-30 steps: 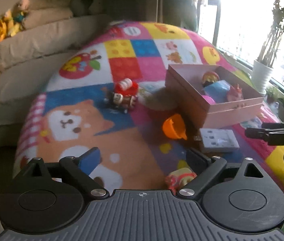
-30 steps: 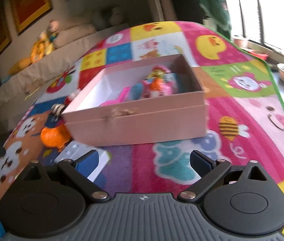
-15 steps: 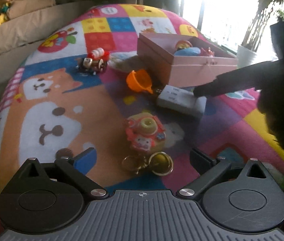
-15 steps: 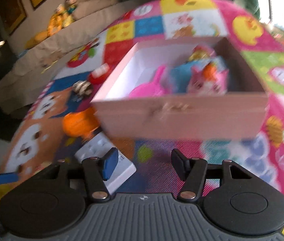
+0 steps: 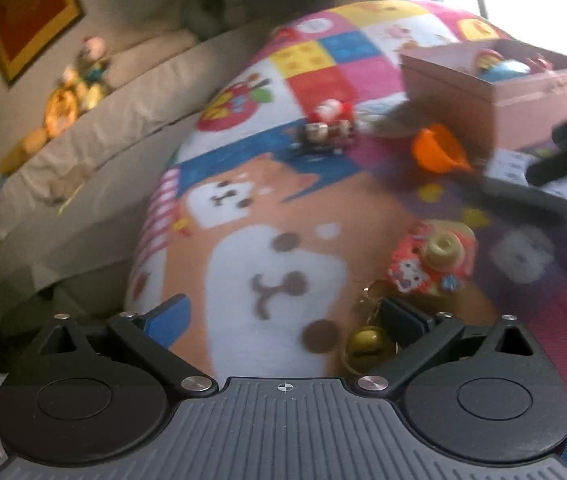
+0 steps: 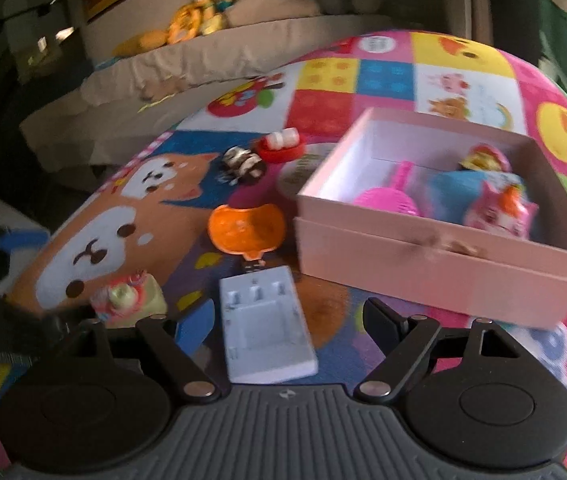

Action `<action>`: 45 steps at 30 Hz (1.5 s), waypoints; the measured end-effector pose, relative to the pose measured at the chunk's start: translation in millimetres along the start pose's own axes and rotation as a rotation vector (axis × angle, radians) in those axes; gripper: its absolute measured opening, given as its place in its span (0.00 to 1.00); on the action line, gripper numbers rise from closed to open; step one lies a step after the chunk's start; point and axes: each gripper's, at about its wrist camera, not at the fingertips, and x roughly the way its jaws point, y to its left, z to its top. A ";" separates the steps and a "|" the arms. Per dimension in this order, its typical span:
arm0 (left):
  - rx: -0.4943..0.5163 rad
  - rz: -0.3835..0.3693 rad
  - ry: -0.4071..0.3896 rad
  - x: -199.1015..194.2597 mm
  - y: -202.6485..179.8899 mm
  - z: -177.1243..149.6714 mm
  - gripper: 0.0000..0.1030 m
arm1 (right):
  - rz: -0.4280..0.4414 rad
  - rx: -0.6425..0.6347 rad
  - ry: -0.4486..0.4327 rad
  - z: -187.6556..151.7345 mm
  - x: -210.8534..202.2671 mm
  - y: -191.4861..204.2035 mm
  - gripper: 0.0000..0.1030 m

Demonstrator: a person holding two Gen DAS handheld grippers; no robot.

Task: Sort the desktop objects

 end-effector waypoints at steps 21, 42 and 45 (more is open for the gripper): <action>-0.245 -0.363 0.074 22.5 -36.3 33.4 1.00 | -0.136 0.025 0.006 -58.4 -50.6 -20.6 0.51; -0.121 -0.313 -0.060 -20.0 -42.9 27.0 0.59 | -0.008 0.110 0.092 -42.4 -58.5 -30.1 0.46; -0.095 -0.350 -0.179 -51.7 -31.6 57.6 0.59 | 0.007 0.134 0.018 -20.3 -90.3 -39.5 0.46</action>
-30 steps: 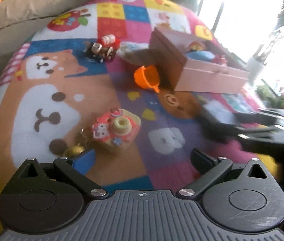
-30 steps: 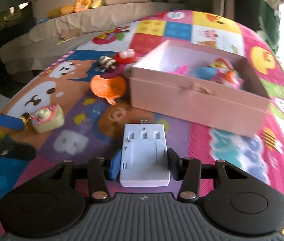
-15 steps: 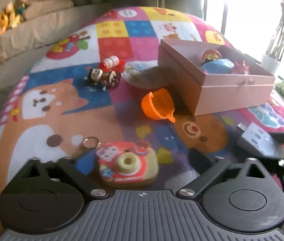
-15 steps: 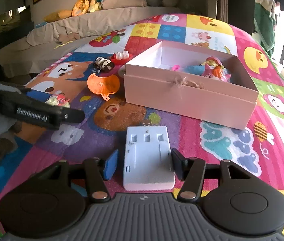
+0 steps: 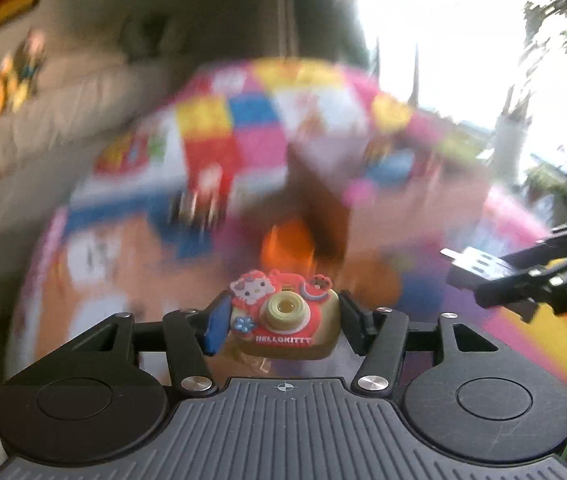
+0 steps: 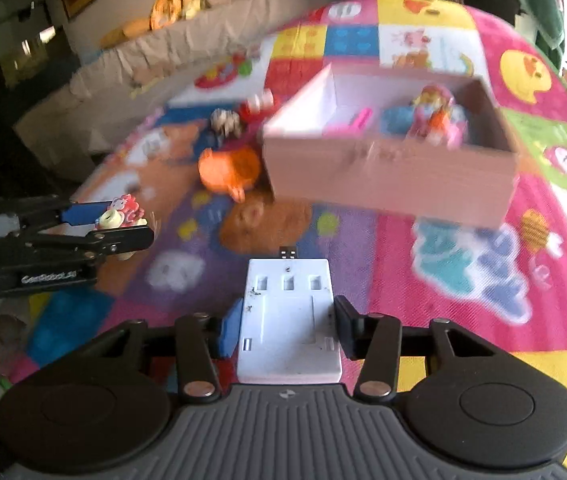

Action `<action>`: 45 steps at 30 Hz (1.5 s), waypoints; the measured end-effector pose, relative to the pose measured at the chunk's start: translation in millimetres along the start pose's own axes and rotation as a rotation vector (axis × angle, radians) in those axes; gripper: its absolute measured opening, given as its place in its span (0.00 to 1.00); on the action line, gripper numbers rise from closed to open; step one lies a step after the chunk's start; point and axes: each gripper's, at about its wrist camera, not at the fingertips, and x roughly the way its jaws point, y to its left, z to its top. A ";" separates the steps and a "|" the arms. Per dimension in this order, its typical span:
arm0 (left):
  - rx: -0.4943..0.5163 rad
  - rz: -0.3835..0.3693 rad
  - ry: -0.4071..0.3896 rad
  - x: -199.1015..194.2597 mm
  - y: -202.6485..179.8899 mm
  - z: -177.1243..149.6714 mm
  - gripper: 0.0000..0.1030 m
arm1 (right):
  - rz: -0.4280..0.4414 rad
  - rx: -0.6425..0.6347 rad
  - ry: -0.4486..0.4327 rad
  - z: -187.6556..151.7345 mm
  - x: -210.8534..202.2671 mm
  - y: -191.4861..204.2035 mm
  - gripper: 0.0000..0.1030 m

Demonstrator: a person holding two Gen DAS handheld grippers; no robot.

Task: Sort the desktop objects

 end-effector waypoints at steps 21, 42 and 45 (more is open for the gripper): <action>0.091 -0.132 -0.089 160.2 -59.9 134.4 0.67 | -0.214 0.030 -0.308 75.0 -51.3 -56.8 0.46; -0.126 0.104 0.063 68.0 61.7 -31.0 0.97 | -0.273 0.110 -0.019 119.8 117.6 -53.8 0.47; -0.152 0.142 0.055 60.3 77.6 -40.1 0.97 | -0.290 0.094 -0.009 115.0 113.4 -46.9 0.51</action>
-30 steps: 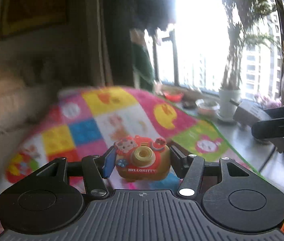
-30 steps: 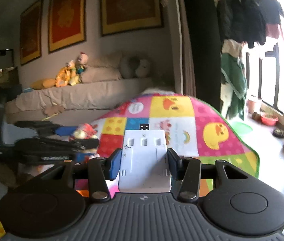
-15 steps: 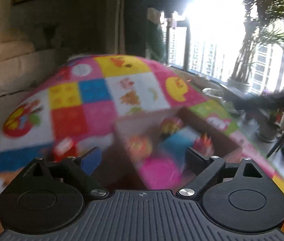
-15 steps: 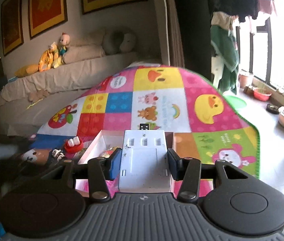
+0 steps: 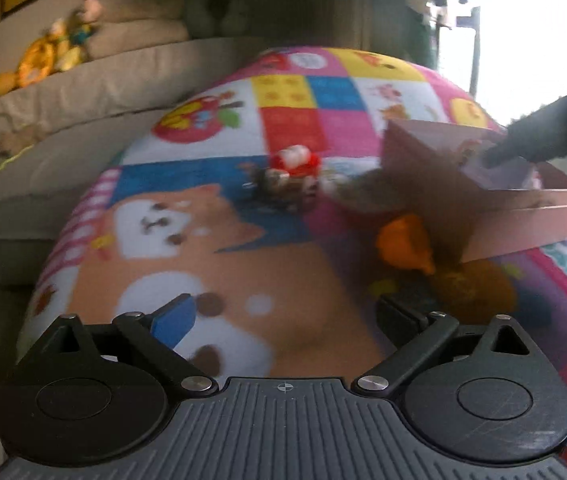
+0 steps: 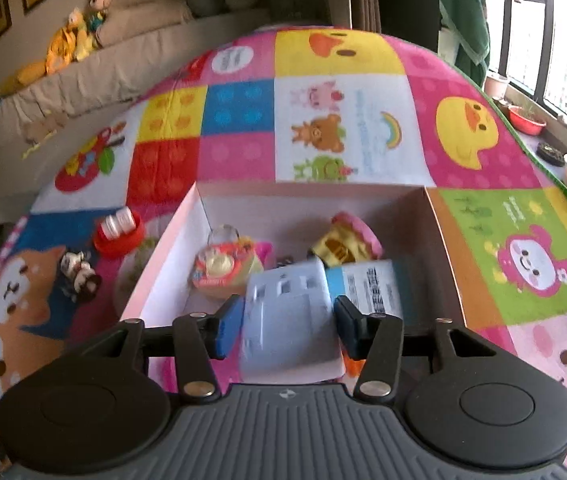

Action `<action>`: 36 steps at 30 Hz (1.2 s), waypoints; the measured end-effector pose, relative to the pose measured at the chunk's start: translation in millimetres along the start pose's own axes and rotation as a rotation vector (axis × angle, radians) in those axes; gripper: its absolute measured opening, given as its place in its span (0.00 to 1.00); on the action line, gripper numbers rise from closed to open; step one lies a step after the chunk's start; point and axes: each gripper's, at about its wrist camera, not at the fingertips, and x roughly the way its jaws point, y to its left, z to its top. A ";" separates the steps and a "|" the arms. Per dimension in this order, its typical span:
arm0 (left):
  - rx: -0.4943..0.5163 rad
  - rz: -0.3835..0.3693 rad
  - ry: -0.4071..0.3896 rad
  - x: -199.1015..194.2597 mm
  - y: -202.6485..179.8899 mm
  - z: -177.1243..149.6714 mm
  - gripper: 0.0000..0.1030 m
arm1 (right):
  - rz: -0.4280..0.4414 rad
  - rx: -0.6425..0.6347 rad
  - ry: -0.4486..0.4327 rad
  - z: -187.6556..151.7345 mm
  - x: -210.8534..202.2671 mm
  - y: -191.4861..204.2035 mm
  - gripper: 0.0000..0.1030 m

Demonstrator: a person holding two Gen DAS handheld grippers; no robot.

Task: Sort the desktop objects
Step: 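Drop the white item into the pink box with the right gripper, then grasp the white bottle in the red cup with the right gripper and lift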

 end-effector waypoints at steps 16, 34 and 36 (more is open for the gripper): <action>-0.194 -0.050 0.023 12.3 29.6 -6.1 0.99 | 0.214 -0.178 0.169 91.0 65.2 158.8 0.85; -0.248 -0.088 -0.003 9.2 36.1 -8.5 1.00 | 0.215 -0.210 0.227 80.2 75.7 177.4 0.62; -0.252 -0.090 0.002 9.8 36.5 -8.4 1.00 | 0.295 -0.229 0.224 69.9 34.5 167.9 0.62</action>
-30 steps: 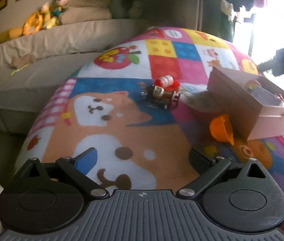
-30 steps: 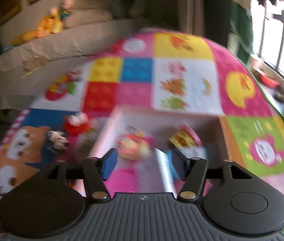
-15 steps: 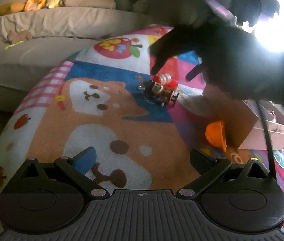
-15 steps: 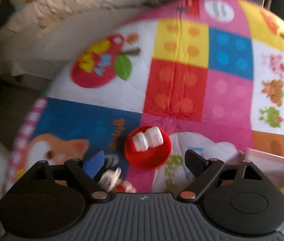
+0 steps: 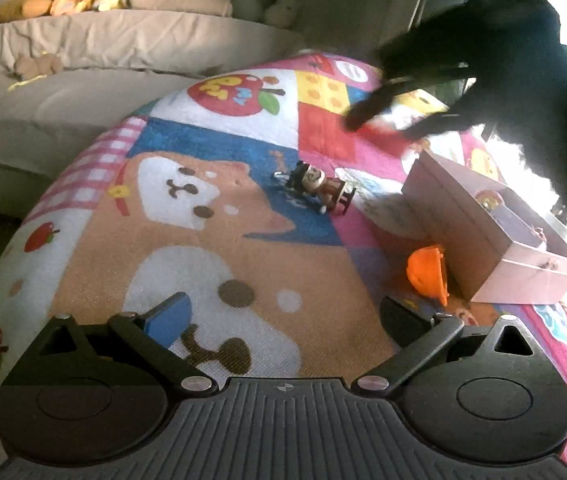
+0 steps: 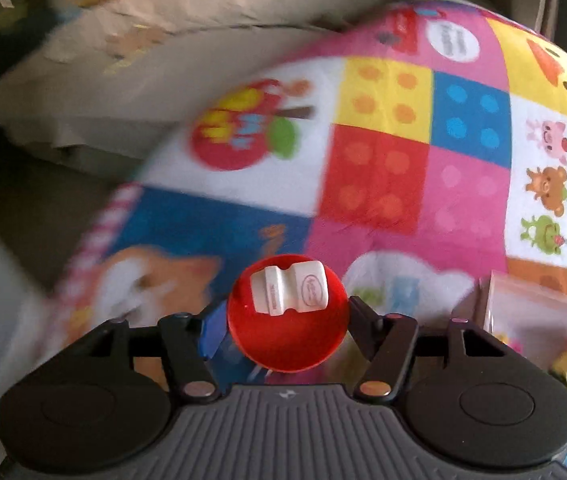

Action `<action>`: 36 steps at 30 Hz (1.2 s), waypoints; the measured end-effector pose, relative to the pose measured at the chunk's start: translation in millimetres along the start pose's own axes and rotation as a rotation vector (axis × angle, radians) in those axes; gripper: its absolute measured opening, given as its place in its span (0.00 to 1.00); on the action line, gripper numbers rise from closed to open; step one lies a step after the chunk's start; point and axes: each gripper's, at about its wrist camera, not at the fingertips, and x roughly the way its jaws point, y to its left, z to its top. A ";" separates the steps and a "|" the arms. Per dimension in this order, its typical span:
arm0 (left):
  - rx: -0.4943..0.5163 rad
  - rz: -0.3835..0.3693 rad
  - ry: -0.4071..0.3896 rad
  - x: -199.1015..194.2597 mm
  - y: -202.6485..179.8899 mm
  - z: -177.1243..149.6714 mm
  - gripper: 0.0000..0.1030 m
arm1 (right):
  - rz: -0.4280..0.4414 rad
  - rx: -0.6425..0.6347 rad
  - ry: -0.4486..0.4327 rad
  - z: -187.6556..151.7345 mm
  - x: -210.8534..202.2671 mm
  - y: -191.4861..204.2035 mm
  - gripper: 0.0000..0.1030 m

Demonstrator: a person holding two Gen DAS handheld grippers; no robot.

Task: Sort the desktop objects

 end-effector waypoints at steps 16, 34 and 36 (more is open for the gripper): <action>0.067 0.074 -0.003 -3.8 -11.8 -0.6 1.00 | -0.068 0.045 -0.025 -195.3 -88.4 -47.8 0.71; 0.445 0.014 0.064 61.2 -135.7 8.3 0.75 | -0.229 -0.008 -0.290 -261.3 -117.9 -64.0 0.78; 0.431 0.025 0.075 66.0 -130.4 7.3 0.61 | -0.203 -0.023 -0.287 -260.7 -117.0 -60.0 0.78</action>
